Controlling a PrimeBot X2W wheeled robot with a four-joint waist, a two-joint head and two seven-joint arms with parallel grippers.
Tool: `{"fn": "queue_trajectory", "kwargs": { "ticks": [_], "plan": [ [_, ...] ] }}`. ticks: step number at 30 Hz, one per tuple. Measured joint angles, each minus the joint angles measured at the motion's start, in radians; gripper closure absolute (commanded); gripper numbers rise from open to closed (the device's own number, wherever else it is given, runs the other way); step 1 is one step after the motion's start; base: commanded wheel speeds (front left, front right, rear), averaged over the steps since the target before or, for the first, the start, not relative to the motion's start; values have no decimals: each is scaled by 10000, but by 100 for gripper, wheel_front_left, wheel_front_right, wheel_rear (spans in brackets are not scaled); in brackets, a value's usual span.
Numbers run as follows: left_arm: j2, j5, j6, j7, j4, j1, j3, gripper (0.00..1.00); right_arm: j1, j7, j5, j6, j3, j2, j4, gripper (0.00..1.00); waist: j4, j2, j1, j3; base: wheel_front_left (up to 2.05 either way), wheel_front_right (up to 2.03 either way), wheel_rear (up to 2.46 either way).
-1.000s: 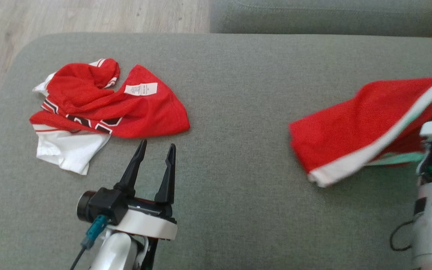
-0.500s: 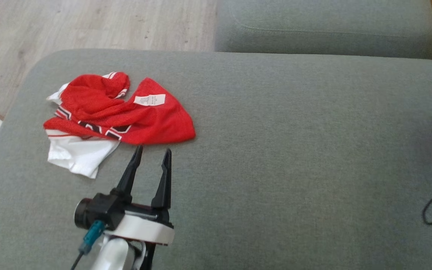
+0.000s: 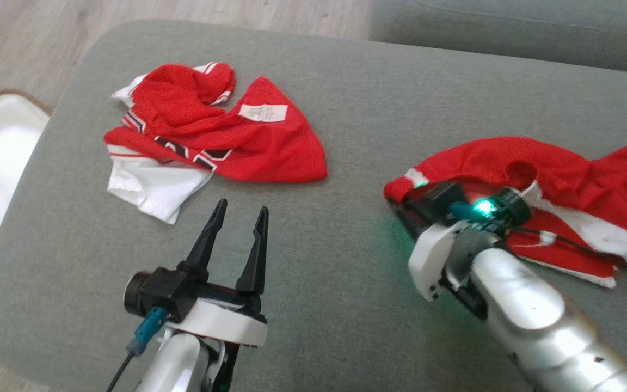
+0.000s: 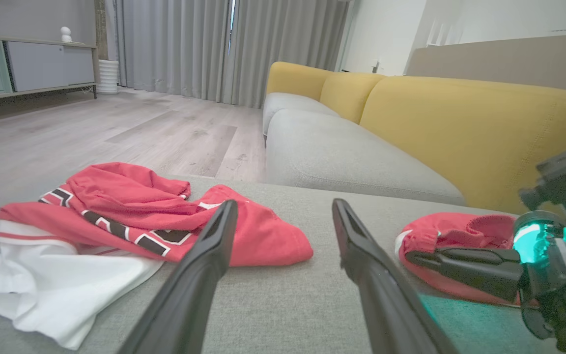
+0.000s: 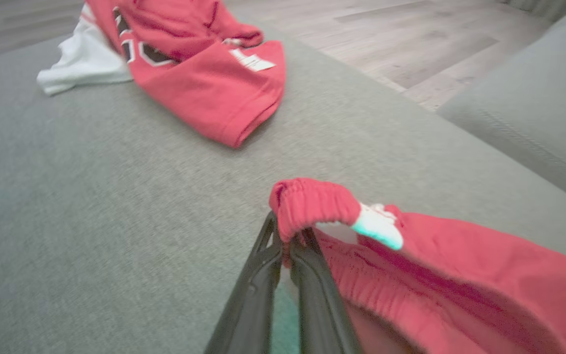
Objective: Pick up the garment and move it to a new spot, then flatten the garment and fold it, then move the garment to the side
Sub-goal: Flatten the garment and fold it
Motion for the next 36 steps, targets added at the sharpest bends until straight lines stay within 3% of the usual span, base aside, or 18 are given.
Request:
{"fn": "queue_trajectory", "kwargs": {
  "ticks": [9, 16, 22, 28, 32, 36],
  "plan": [
    [4, -84, 107, 0, 69, 0, 42, 0, -805, -608, 779, 6, 1655, 337, 1434, 0, 23, 0, -1, 71, 0, 0, 0],
    [-2, -67, 107, 0, 35, 4, 307, 0, -819, -1292, 1400, 6, 1269, 167, 1708, 0, -591, 0, 0, -191, 0, 0, 0],
    [0, 19, 100, 0, -88, 54, 474, 0, -747, -2023, 1628, 6, -169, -199, 1476, 0, -1221, 0, 0, -515, 0, 0, 0],
    [2, 31, 98, 0, -280, 165, 648, 0, 415, -2510, 1116, 6, -3285, -249, 500, 0, -1801, 0, -1, -815, 0, 0, 0],
    [-2, 33, 98, 0, -355, 307, 642, 0, 2137, -2527, 412, 6, -5701, 238, -1369, 0, -2097, 0, -1, -869, 0, 0, 0],
    [0, 31, 98, 0, -391, 335, 639, 0, 3852, -2535, -483, 6, -6824, 1014, -2790, 0, -2207, 0, -1, -791, 0, 0, 0]
  ]
}}
